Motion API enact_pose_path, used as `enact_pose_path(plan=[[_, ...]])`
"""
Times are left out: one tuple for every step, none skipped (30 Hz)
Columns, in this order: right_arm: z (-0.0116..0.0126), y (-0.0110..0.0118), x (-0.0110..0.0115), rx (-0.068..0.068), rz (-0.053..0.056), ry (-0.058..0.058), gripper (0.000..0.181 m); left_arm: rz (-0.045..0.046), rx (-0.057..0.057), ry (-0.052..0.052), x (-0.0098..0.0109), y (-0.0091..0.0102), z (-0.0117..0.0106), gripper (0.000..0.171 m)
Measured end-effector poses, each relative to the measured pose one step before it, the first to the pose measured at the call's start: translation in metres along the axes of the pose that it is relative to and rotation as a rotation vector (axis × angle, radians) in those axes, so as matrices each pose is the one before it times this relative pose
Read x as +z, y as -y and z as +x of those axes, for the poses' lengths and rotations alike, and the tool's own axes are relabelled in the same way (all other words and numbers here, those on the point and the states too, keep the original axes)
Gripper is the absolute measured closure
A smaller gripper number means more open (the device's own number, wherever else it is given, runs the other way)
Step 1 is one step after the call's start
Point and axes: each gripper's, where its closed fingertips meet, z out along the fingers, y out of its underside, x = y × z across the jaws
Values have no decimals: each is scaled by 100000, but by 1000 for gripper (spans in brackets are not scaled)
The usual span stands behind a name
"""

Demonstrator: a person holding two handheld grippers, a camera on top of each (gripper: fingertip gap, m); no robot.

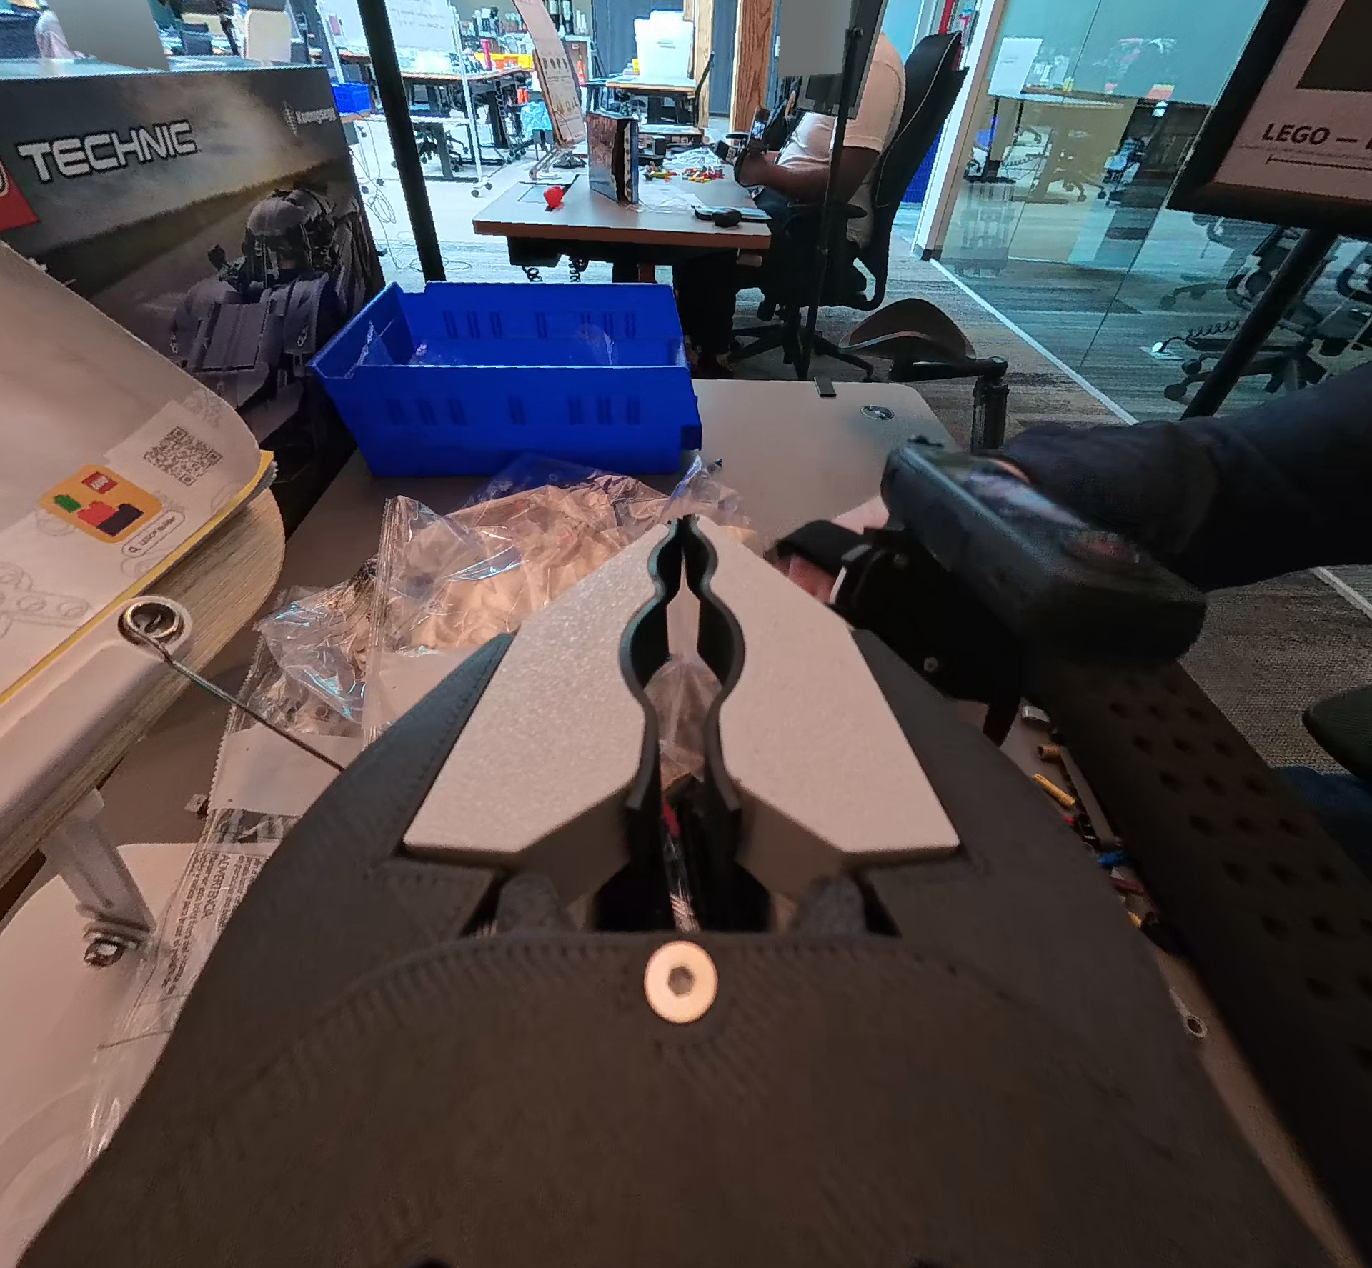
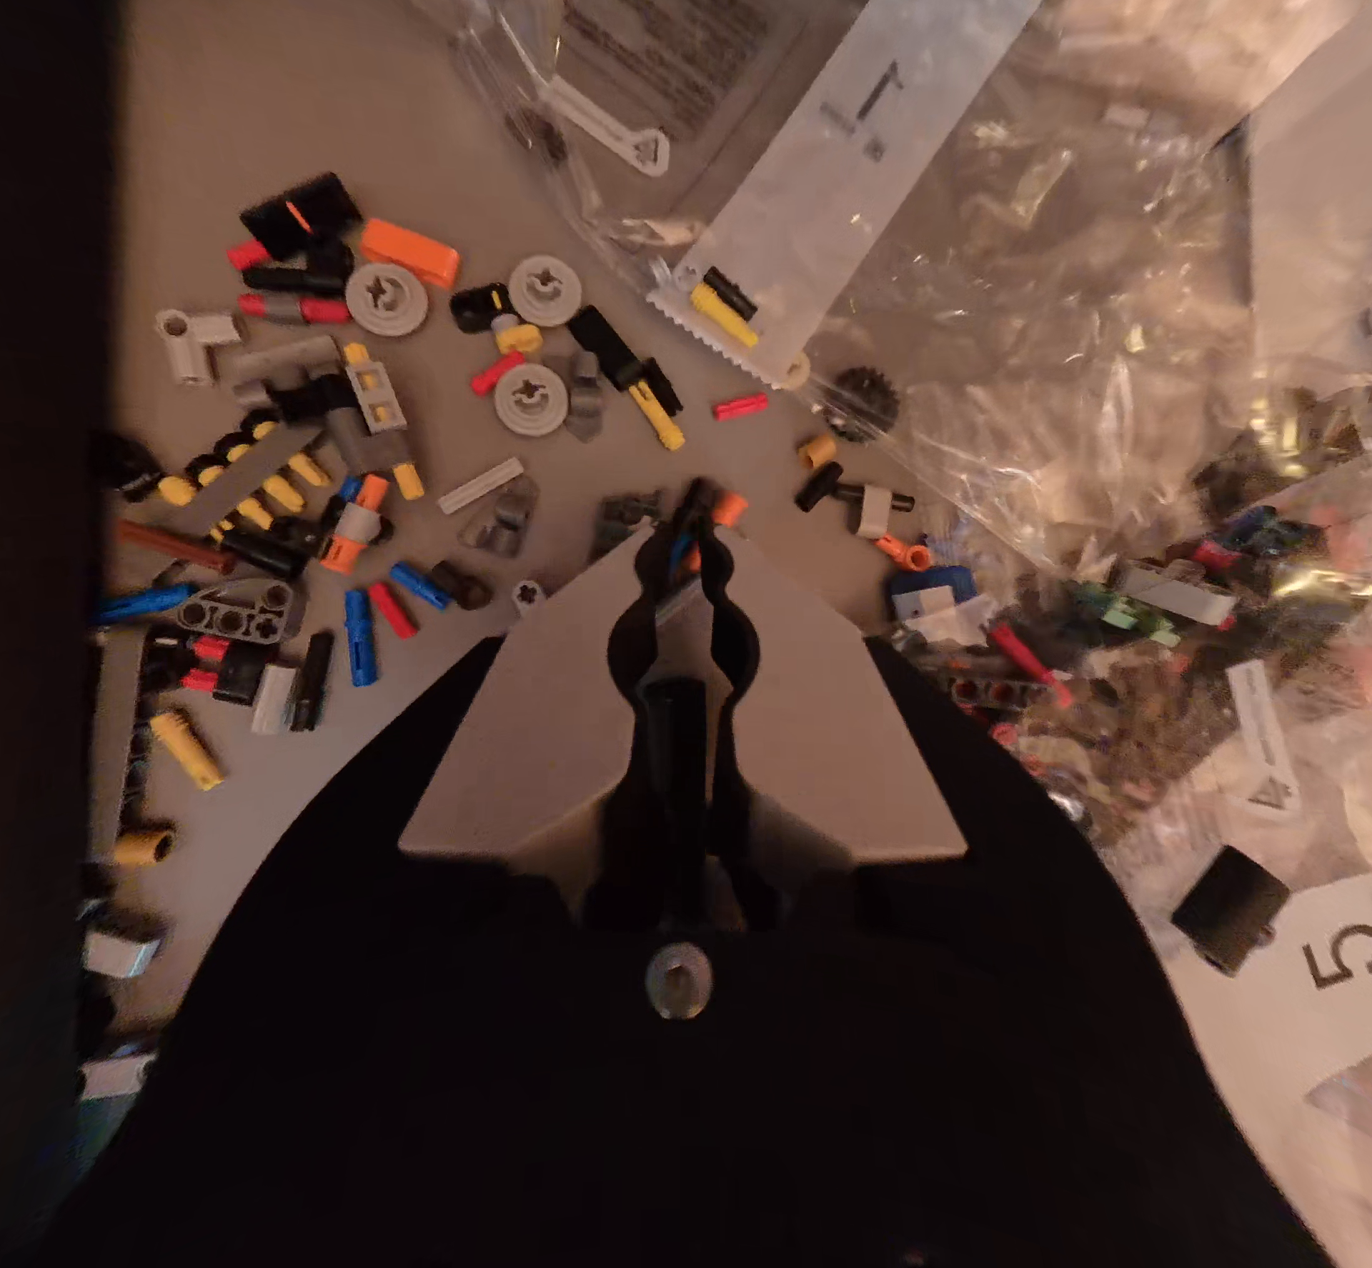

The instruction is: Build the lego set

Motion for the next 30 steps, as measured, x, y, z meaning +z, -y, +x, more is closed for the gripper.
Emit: enact_pose_path(plan=[[-95, -235, 263, 257, -1537, 746, 176, 31, 7, 19, 1, 14, -3, 171], [74, 31, -25, 929, 444, 38, 177, -53, 71, -52, 3, -7, 15, 171], [168, -275, -99, 930, -1276, -327, 178, -30, 29, -47, 7, -3, 7, 171], [161, -163, -170, 235, -183, -470, 179, 62, -43, -38, -2, 8, -4, 171], [227, 15, -175, 676, 933, -676, 179, 186, -12, -11, -9, 43, -2, 171], [192, 279, -183, 1716, 2230, -10, 179, 149, 26, -55, -14, 37, 11, 171], [139, 299, -143, 2149, 2001, 347, 178, 47, 59, 2, -13, 13, 12, 171], [373, 148, -77, 1590, 817, -1436, 177, 63, 69, -61, -4, 27, 24, 171], [470, -6, -16, 1048, -185, -2290, 175, 105, 35, -71, 2, 34, 18, 171], [208, -4, 30, 959, -22, -633, 173, 83, -6, -26, -17, 18, 9, 171], [49, 100, 36, 848, 733, 324, 172, 30, 74, -9, -16, 21, 13, 171], [201, 18, 74, 949, 169, -658, 170, 104, 52, -102, -23, 29, 35, 171], [283, -168, 125, 478, -1234, -1421, 167, 163, 28, 43, -32, 36, -9, 171], [303, -270, 183, -75, -1963, -1895, 165, 99, 22, 40, -27, 29, -5, 171], [243, -304, 201, -239, -2155, -1749, 162, 56, 0, -45, -19, 14, 11, 171], [70, -173, 143, -726, -1442, -894, 159, -11, -26, 19, -16, -13, -16, 171], [-15, 49, 0, -560, 100, -212, 160, 0, -25, 0, -8, -11, -1, 171], [130, 28, -19, 648, -89, -589, 160, 11, -24, 1, -9, 0, -1, 171], [199, -64, 23, 1061, -517, -647, 160, 52, 11, 28, -5, 17, -17, 171], [91, -134, 60, 503, -773, -194, 165, 46, -12, -69, 13, 8, 13, 171], [34, -104, 100, 253, -450, 14, 168, -81, 13, -53, 13, -9, 12, 171], [-48, 67, 61, 666, 519, 574, 171, -109, 52, -59, 29, -20, 25, 171], [-86, 43, 37, 114, 247, 636, 173, -71, -36, -45, 22, -26, -6, 171], [-103, -1, 23, -863, 107, 332, 176, -83, -49, -9, 27, -17, 3, 171], [-19, 0, -2, -542, -12, -102, 177, -95, 34, -17, 14, -20, 5, 171], [-32, -5, -2, -128, -184, 176, 177, 2, -1, -2, 0, 0, 0, 171], [-32, 2, -17, -357, -92, 140, 178, 66, -33, 38, -5, 8, -6, 171], [60, 2, -55, -379, 110, -385, 178, 31, 21, -22, -7, 3, -1, 171], [119, 101, -211, -259, 930, -662, 178, -60, 18, -1, -16, -11, 6, 171], [162, 283, -457, 199, 2076, -498, 178, -23, 21, 6, -34, 2, -1, 171]])
